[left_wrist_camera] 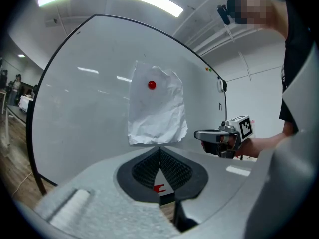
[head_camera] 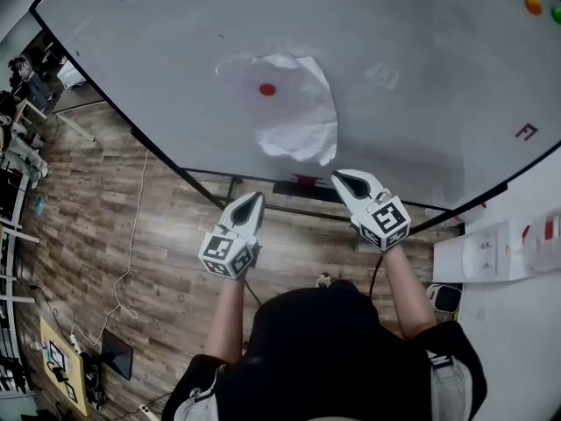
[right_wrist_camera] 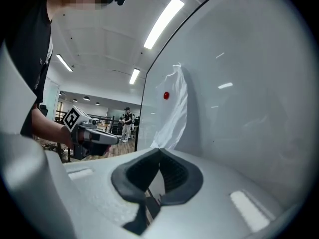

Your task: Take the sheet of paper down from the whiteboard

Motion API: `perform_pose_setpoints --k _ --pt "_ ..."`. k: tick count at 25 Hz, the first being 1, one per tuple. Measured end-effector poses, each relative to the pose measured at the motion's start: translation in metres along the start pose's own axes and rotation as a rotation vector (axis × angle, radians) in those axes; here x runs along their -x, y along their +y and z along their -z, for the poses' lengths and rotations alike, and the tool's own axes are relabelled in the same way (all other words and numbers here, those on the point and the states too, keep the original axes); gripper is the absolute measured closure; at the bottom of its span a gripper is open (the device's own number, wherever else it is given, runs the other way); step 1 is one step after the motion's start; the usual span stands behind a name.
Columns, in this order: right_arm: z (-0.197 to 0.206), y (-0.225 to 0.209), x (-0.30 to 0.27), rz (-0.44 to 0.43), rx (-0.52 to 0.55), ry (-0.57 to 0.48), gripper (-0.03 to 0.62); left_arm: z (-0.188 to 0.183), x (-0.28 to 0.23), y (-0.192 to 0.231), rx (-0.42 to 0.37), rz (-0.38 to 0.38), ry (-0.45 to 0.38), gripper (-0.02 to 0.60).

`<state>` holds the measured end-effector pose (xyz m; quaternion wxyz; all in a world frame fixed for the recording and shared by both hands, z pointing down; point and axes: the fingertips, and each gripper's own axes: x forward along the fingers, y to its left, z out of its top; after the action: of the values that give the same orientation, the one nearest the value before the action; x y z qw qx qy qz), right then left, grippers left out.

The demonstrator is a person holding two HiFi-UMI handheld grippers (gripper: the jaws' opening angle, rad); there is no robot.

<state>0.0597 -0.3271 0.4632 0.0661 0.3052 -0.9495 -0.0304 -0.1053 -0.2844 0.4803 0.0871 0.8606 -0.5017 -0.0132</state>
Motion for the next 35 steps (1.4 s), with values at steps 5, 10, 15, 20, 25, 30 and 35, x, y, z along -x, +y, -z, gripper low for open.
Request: perform_pose_setpoints --k 5,10,15,20,25,30,35 --pt "-0.011 -0.012 0.005 -0.043 -0.024 -0.047 0.591 -0.005 -0.006 -0.001 -0.024 -0.038 -0.008 0.571" --pt "-0.016 -0.030 0.008 -0.055 -0.079 -0.062 0.589 -0.019 -0.017 -0.005 -0.073 -0.068 -0.039 0.571" --pt "-0.023 -0.042 0.010 -0.057 -0.090 -0.079 0.589 -0.038 -0.023 -0.002 -0.145 -0.111 -0.066 0.571" --pt "-0.030 -0.051 0.002 -0.070 -0.145 -0.105 0.563 -0.054 -0.026 0.002 -0.198 -0.142 -0.071 0.571" --pt "-0.035 -0.049 -0.013 -0.075 -0.151 -0.109 0.538 -0.061 -0.039 0.008 -0.223 -0.129 -0.070 0.571" --pt "-0.038 -0.048 -0.025 -0.068 -0.192 -0.097 0.531 -0.069 -0.055 0.021 -0.300 -0.111 -0.057 0.569" --pt "-0.031 -0.044 -0.033 -0.092 -0.204 -0.069 0.539 -0.082 -0.077 0.021 -0.360 -0.068 -0.070 0.569"
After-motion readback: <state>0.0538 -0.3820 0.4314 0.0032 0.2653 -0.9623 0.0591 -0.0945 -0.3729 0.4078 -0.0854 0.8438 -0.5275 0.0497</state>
